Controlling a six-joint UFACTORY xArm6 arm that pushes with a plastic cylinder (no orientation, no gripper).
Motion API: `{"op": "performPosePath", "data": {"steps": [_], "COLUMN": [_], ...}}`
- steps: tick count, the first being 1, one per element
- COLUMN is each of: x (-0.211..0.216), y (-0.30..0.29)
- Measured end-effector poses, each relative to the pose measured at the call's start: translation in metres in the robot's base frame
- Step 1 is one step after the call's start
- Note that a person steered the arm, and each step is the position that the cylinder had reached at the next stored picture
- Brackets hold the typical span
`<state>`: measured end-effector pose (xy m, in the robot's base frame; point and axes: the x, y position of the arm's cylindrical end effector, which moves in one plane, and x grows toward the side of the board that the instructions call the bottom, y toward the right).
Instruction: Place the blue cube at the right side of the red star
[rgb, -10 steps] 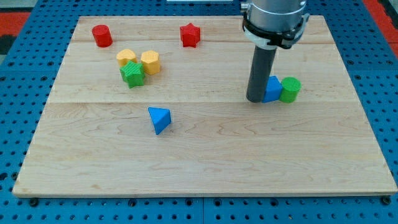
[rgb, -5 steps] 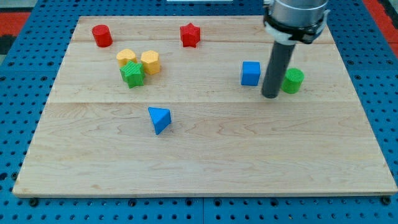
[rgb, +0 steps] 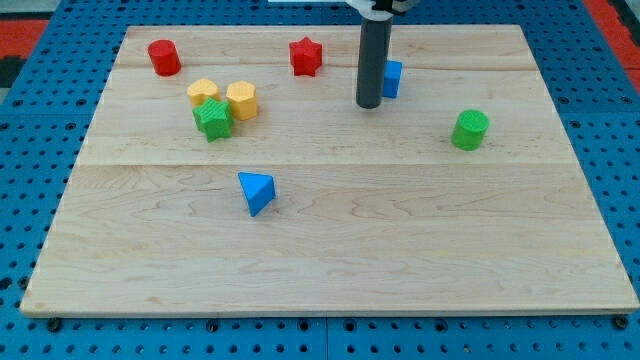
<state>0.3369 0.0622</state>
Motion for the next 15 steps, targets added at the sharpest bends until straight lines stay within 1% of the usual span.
{"op": "performPosePath", "data": {"steps": [1,2,3,4,5,7,8,10,11,14,15], "x": [-0.044,-0.076,-0.056,-0.046,-0.052,-0.133,-0.129,-0.126,-0.124,-0.118,-0.134], "y": [0.044,0.072,0.104,0.069,0.009,0.015,0.041,0.050,0.071,0.078,0.094]}}
